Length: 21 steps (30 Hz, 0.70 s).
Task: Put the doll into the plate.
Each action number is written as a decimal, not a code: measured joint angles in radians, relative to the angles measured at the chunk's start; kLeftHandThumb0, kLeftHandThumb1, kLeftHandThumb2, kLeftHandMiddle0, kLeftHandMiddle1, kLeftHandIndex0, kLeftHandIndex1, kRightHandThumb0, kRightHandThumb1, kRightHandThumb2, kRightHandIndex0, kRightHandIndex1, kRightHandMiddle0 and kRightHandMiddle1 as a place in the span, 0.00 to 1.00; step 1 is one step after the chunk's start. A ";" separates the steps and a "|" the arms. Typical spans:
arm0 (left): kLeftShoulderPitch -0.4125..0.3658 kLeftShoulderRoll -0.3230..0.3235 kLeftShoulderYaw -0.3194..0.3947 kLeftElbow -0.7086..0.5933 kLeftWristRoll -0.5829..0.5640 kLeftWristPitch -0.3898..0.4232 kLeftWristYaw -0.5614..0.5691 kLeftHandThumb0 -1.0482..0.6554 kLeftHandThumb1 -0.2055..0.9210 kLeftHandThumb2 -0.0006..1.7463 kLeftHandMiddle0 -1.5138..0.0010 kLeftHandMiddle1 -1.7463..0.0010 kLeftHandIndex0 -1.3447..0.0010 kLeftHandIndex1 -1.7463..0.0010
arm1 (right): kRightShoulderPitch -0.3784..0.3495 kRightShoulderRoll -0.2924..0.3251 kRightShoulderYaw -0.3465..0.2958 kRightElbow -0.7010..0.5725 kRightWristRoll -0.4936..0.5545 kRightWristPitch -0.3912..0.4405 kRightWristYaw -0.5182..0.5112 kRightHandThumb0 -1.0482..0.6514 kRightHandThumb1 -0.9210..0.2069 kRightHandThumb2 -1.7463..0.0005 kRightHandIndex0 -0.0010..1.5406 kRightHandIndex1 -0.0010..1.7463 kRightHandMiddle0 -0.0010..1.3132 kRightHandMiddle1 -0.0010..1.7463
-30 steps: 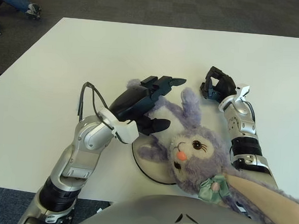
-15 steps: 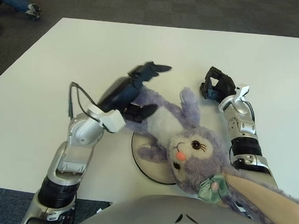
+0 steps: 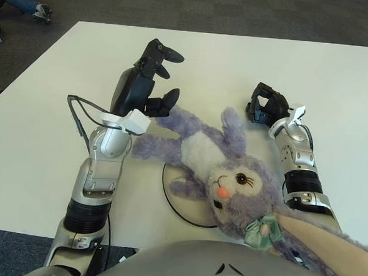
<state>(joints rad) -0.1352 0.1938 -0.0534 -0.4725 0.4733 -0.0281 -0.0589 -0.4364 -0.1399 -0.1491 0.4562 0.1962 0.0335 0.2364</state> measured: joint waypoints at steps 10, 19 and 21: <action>-0.021 0.001 0.077 0.009 -0.034 0.044 0.020 0.18 1.00 0.49 0.34 0.00 0.83 0.01 | 0.014 -0.003 -0.001 -0.015 0.000 0.000 -0.010 0.31 0.61 0.19 0.85 1.00 0.52 1.00; -0.028 -0.001 0.135 0.095 -0.062 -0.033 0.135 0.36 0.69 0.58 0.27 0.00 0.68 0.00 | 0.033 -0.006 -0.010 -0.039 0.001 0.003 -0.010 0.31 0.61 0.19 0.85 1.00 0.52 1.00; -0.042 0.003 0.142 0.164 -0.065 -0.107 0.178 0.36 0.65 0.61 0.24 0.00 0.66 0.00 | 0.040 -0.007 -0.013 -0.048 0.001 0.004 -0.011 0.31 0.61 0.19 0.85 1.00 0.52 1.00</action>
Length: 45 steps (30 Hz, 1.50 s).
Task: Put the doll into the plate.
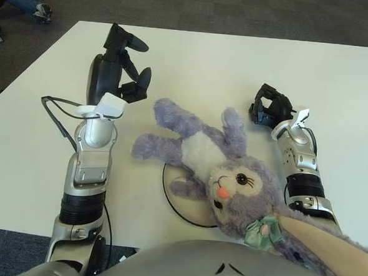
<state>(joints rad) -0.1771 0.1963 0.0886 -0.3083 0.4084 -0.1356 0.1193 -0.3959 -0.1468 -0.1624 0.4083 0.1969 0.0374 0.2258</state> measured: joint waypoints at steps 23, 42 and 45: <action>-0.249 -0.076 0.097 0.578 -0.553 -0.063 -0.153 0.34 0.50 0.73 0.19 0.00 0.57 0.00 | 0.133 -0.013 -0.039 -0.185 0.000 0.056 -0.083 0.31 0.62 0.18 0.87 1.00 0.53 1.00; -0.227 -0.143 0.107 0.510 -0.634 0.117 -0.143 0.31 0.36 0.84 0.19 0.00 0.47 0.00 | 0.226 0.053 -0.084 -0.284 -0.010 -0.014 -0.210 0.30 0.65 0.15 0.85 1.00 0.55 1.00; -0.227 -0.148 0.106 0.510 -0.634 0.129 -0.143 0.31 0.36 0.84 0.19 0.00 0.47 0.00 | 0.235 0.062 -0.086 -0.284 -0.022 -0.046 -0.229 0.30 0.66 0.15 0.85 1.00 0.56 1.00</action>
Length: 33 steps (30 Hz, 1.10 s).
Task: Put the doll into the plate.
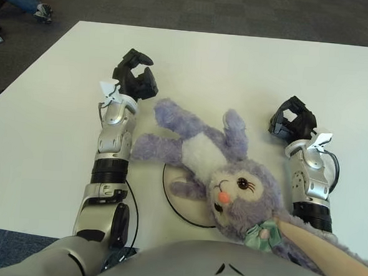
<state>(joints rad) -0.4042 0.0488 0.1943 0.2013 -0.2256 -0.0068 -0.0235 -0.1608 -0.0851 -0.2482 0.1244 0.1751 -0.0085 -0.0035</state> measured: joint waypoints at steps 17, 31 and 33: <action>0.000 0.000 -0.026 -0.002 0.004 0.051 -0.022 0.31 0.39 0.81 0.18 0.00 0.49 0.00 | 0.022 0.017 -0.011 -0.001 -0.018 -0.111 -0.041 0.30 0.67 0.14 0.86 1.00 0.56 1.00; 0.067 -0.043 -0.048 -0.027 0.017 0.011 -0.026 0.32 0.41 0.80 0.16 0.00 0.50 0.00 | 0.043 0.042 -0.040 -0.058 0.159 -0.063 0.036 0.30 0.66 0.15 0.83 1.00 0.56 1.00; 0.071 -0.048 -0.050 -0.027 0.029 0.004 -0.017 0.32 0.41 0.80 0.16 0.00 0.50 0.00 | 0.046 0.045 -0.040 -0.068 0.175 -0.053 0.042 0.30 0.67 0.14 0.82 1.00 0.56 1.00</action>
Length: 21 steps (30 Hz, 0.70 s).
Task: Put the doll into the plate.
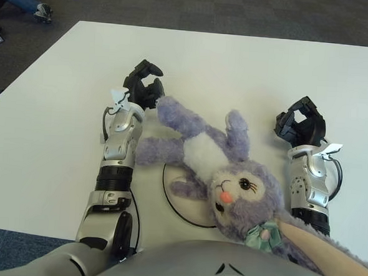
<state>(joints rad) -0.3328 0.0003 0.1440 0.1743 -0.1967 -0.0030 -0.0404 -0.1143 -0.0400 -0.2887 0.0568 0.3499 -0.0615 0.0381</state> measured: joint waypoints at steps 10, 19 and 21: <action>0.001 -0.006 -0.003 0.006 0.026 -0.027 0.016 0.32 0.41 0.80 0.17 0.00 0.50 0.00 | 0.010 0.006 -0.001 -0.024 0.024 0.032 0.004 0.29 0.68 0.13 0.80 1.00 0.57 1.00; 0.001 -0.007 -0.005 0.028 0.028 -0.045 0.014 0.32 0.41 0.80 0.17 0.00 0.50 0.00 | 0.011 0.008 -0.004 -0.027 0.028 0.042 0.010 0.28 0.72 0.10 0.80 1.00 0.60 1.00; 0.001 -0.007 -0.006 0.032 0.029 -0.048 0.014 0.32 0.41 0.80 0.17 0.00 0.50 0.00 | 0.011 0.008 -0.005 -0.027 0.028 0.042 0.010 0.28 0.72 0.10 0.80 1.00 0.60 1.00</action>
<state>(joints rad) -0.3316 -0.0064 0.1379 0.2060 -0.1680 -0.0510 -0.0260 -0.1034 -0.0317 -0.2936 0.0293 0.3781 -0.0191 0.0484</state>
